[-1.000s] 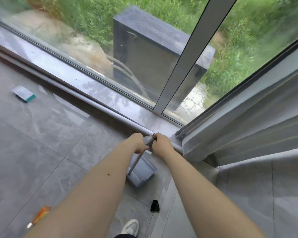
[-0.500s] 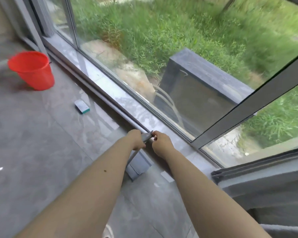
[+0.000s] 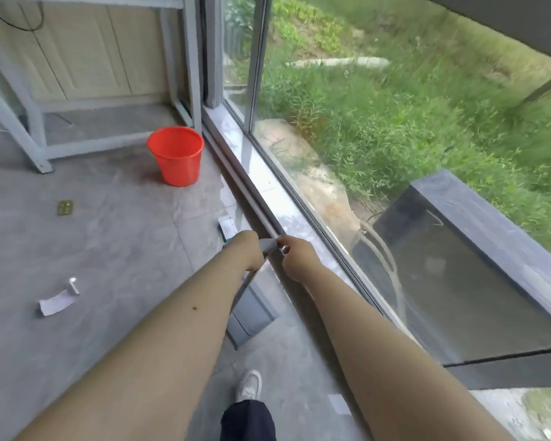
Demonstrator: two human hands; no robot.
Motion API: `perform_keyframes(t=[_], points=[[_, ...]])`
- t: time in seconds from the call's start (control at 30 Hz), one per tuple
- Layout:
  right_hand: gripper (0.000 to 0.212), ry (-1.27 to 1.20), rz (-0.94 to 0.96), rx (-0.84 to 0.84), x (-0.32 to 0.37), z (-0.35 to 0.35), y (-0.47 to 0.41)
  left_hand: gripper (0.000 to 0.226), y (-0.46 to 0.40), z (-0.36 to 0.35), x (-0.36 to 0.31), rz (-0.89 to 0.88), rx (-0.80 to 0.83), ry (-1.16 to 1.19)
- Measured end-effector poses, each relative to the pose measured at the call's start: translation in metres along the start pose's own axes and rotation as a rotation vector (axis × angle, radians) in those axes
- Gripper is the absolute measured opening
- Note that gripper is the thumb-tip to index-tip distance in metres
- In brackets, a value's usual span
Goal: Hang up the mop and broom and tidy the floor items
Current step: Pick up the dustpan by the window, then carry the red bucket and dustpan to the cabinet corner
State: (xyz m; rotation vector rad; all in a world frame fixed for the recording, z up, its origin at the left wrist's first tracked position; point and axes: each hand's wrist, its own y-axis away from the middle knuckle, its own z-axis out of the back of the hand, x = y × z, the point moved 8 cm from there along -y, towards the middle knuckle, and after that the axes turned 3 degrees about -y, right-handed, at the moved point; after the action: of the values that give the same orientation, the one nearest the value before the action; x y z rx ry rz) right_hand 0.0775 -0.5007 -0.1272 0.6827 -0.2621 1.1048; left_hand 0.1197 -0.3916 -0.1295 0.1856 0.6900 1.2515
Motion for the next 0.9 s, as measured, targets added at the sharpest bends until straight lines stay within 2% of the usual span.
perform_keyframes(t=[0.17,0.27,0.4,0.5,0.7,0.9], points=[[0.046,-0.098,0.109,-0.008,0.064,0.005,-0.081,0.029,-0.046,0.074,0.040,0.175,-0.194,0.036],[0.052,-0.171,0.127,-0.003,0.102,0.010,-0.124,0.031,-0.069,0.115,0.066,0.297,-0.262,0.032],[0.048,-0.235,0.135,0.145,0.143,-0.004,-0.166,0.032,-0.095,0.154,0.097,0.395,-0.272,0.046],[0.043,-0.297,0.133,0.239,0.172,-0.022,-0.189,0.031,-0.113,0.176,0.110,0.395,-0.269,0.027],[0.038,-0.377,0.163,0.294,0.227,-0.041,-0.246,0.037,-0.159,0.226,0.155,0.357,-0.233,-0.067],[0.029,-0.384,0.159,0.309,0.289,-0.063,-0.313,0.033,-0.222,0.285,0.194,0.253,-0.193,-0.075]])
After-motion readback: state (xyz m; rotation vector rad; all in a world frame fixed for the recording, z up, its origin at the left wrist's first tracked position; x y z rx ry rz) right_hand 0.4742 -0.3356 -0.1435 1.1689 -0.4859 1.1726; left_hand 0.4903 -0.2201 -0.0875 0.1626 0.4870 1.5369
